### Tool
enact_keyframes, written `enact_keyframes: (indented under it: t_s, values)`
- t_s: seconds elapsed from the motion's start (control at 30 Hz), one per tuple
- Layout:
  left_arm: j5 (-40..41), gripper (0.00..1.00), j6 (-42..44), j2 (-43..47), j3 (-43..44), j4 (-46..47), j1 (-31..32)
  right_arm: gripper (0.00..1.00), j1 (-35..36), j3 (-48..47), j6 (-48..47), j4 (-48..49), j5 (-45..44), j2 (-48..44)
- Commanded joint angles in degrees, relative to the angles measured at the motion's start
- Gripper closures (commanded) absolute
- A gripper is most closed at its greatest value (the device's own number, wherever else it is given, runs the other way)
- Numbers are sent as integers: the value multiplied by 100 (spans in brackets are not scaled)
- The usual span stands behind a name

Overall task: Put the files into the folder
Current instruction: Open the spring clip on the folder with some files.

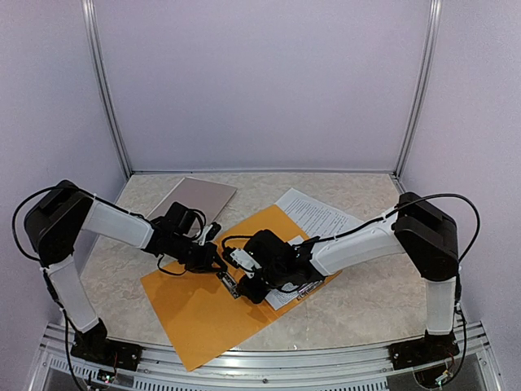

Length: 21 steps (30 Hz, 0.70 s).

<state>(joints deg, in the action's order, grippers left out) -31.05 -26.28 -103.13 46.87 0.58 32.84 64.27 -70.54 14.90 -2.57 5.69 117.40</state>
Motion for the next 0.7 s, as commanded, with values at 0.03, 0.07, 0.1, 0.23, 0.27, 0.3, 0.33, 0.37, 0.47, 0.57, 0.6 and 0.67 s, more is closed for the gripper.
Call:
enact_keyframes:
  t_s: [0.03,0.07,0.1,0.23,0.27,0.3,0.33,0.37,0.47,0.57,0.6,0.67]
  values:
    - [925,100,-11,-335,-414,-934,143,100,-8,184,-68,-1010,-130,263]
    - [933,100,-16,-345,-415,-956,151,100,-18,175,-46,-1023,-130,267]
    - [951,100,-22,-360,-409,-976,166,100,-26,173,-22,-1040,-130,267]
    - [1053,100,-73,-538,-377,-1045,219,100,-57,158,43,-1087,-154,274]
    - [1083,100,-90,-573,-372,-1056,237,100,-67,156,63,-1104,-164,274]
    - [1110,100,-112,-605,-378,-1059,275,100,-78,155,78,-1117,-172,274]
    - [1138,100,-147,-618,-392,-1071,310,100,-95,149,102,-1133,-174,277]
    - [1187,100,-176,-620,-408,-1092,337,100,-113,149,128,-1153,-180,282]
    - [1237,100,-303,-583,-554,-1029,380,100,-150,143,202,-1189,-185,304]
    - [1244,100,-387,-514,-683,-925,425,100,-167,108,237,-1231,-190,341]
    - [1250,100,-401,-484,-712,-912,444,100,-169,102,254,-1255,-198,354]
    - [1268,100,-423,-384,-759,-922,495,100,-180,80,288,-1310,-224,379]
